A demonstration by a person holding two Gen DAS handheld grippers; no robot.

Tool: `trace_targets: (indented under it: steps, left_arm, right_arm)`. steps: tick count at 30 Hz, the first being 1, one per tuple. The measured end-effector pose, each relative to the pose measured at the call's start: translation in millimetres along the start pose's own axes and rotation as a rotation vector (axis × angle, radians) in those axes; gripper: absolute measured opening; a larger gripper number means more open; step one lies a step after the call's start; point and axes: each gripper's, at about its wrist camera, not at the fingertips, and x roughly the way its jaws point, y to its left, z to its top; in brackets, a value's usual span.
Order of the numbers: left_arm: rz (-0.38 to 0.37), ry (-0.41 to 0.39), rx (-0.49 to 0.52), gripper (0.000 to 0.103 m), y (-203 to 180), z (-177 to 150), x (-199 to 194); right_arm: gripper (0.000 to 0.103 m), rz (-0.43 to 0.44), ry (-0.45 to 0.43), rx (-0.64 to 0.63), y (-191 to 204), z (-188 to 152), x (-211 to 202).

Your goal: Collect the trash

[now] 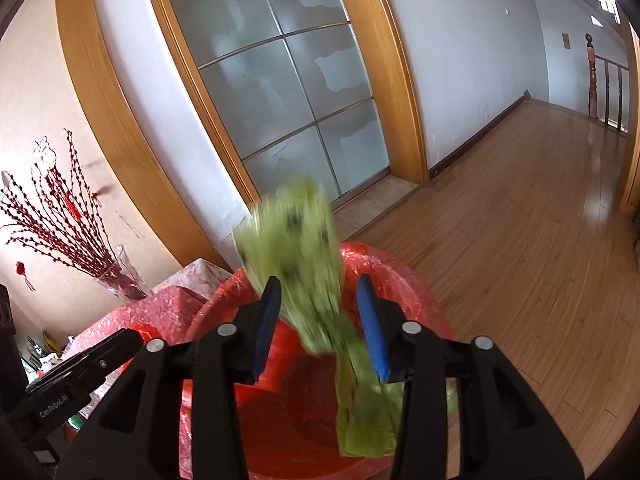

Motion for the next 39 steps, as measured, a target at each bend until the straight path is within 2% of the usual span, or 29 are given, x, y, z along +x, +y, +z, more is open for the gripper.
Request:
trace_targets:
  steps: [6,13,18,25,31,39]
  left_arm:
    - [0.080,-0.029,-0.011,0.038,20,-11,-21]
    - [0.197,-0.112,-0.021,0.043,47,-35,-76]
    - [0.316,-0.194,-0.024,0.047,72,-57,-131]
    - [0.533,-0.289,-0.070,0.051,119,-89,-209]
    - [0.636,-0.332,-0.149,0.055,152,-109,-257]
    - [0.685,-0.345,-0.255,0.055,190,-130,-293]
  right_arm:
    - [0.044,-0.047,-0.016,-0.030,-2,-8,-8]
    - [0.044,-0.067,-0.066,-0.147,21,-16,-28]
    - [0.044,-0.013,-0.069,-0.222,53,-34,-41]
    - [0.044,0.090,-0.039,-0.346,109,-67,-46]
    - [0.043,0.186,0.036,-0.425,162,-91,-27]
    - [0.043,0.161,0.115,-0.442,200,-104,27]
